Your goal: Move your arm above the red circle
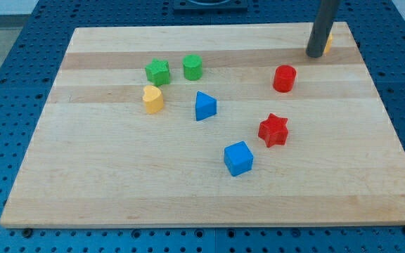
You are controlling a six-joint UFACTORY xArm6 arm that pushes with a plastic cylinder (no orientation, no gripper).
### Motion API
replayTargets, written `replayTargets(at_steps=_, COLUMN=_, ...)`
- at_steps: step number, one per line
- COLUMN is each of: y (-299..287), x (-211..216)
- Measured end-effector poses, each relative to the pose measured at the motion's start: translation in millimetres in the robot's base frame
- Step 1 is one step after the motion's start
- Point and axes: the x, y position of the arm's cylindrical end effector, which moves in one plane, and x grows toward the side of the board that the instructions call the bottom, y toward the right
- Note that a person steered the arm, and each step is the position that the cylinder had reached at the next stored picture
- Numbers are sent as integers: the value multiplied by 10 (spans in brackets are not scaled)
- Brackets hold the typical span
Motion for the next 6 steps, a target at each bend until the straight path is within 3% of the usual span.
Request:
replayTargets(at_steps=4, y=0, x=-352)
replayTargets(at_steps=6, y=-496, x=151)
